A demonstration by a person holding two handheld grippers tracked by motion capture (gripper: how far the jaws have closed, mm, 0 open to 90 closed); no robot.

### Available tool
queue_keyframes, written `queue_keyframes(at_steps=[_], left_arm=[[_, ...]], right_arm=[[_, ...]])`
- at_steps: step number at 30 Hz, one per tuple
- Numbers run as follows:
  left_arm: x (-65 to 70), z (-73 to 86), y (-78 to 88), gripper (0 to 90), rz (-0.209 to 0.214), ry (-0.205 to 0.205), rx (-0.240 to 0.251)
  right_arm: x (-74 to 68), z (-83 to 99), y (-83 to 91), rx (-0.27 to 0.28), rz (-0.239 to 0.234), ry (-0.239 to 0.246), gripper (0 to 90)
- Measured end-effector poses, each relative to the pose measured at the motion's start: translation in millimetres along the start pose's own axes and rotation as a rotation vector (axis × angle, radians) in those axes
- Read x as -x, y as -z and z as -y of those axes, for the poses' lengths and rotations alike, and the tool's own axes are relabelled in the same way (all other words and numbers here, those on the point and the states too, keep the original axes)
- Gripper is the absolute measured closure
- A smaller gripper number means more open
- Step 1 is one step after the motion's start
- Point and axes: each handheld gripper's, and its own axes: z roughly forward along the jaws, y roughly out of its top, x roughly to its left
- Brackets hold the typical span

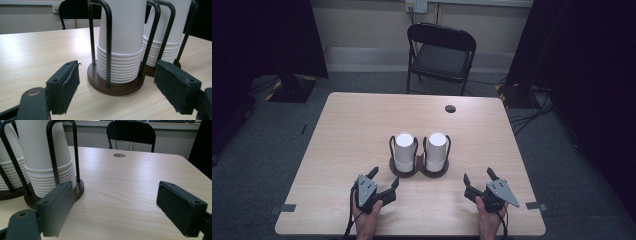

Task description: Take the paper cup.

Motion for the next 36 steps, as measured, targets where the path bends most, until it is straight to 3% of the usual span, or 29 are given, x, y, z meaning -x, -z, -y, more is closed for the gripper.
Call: queue_keyframes(at_steps=[6, 11, 15, 23, 27, 36], left_arm=[[-5.0, 0.5, 1.3, 16.4, 0.067, 0.031, 0.006], [-2.7, -1.2, 2.1, 17.0, 0.059, 0.009, -0.009], [-2.2, -2.7, 3.8, 17.5, 0.086, 0.015, -0.013], [2.2, -10.8, 7.1, 17.7, 0.133, 0.014, -0.021], [3.0, -16.9, 7.2, 17.7, 0.151, 0.035, -0.026], [13.8, -31.2, 4.8, 17.6, 0.214, -0.012, -0.014]], right_arm=[[2.2, 0.5, 1.3, 0.015, -0.011, -0.015, 18.1], [2.0, 0.9, 2.6, 0.022, -0.013, -0.016, 18.0], [1.9, 0.0, 1.4, -0.011, -0.026, -0.013, 17.1], [1.1, -0.2, 1.3, -0.019, -0.046, -0.007, 17.2], [1.2, -0.1, 1.5, -0.015, -0.044, -0.009, 17.2], [1.6, 0.4, 2.7, -0.004, -0.057, -0.011, 18.4]])
